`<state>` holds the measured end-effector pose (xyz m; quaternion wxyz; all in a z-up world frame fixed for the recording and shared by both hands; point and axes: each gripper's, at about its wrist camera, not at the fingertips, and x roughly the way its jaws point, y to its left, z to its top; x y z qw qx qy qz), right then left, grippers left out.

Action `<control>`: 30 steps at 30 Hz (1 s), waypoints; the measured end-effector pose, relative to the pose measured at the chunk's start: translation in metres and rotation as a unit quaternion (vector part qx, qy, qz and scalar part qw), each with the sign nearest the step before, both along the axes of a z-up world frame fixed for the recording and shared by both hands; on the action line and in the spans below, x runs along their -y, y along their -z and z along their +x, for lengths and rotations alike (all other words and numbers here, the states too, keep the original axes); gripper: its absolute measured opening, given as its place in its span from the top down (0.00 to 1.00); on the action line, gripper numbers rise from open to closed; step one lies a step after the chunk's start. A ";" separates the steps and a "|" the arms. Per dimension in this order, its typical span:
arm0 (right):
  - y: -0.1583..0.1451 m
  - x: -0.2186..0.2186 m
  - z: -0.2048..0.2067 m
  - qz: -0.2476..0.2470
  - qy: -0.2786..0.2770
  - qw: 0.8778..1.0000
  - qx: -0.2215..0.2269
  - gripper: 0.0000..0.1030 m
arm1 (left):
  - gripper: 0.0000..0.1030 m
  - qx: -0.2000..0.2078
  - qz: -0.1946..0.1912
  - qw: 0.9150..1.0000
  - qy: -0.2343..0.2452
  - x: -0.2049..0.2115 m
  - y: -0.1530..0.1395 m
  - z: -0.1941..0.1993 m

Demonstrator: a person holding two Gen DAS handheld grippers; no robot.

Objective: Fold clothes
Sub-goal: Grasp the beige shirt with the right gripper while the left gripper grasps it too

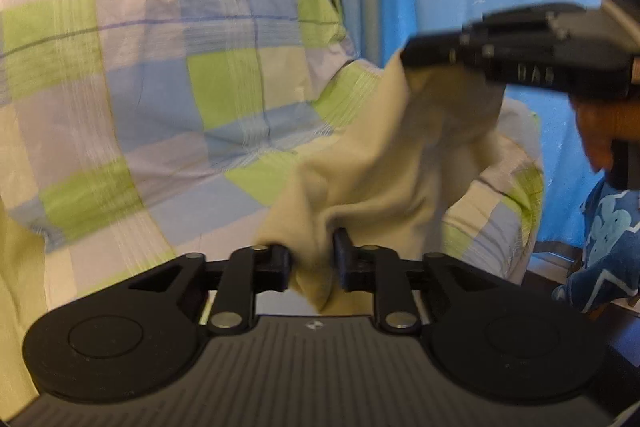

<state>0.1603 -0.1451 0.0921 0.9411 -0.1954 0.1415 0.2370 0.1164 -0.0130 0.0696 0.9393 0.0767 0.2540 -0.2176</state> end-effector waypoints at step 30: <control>0.136 0.000 -0.010 -0.240 -0.119 0.954 -0.137 0.98 | 0.95 -0.105 0.207 0.964 0.129 0.007 0.117 0.008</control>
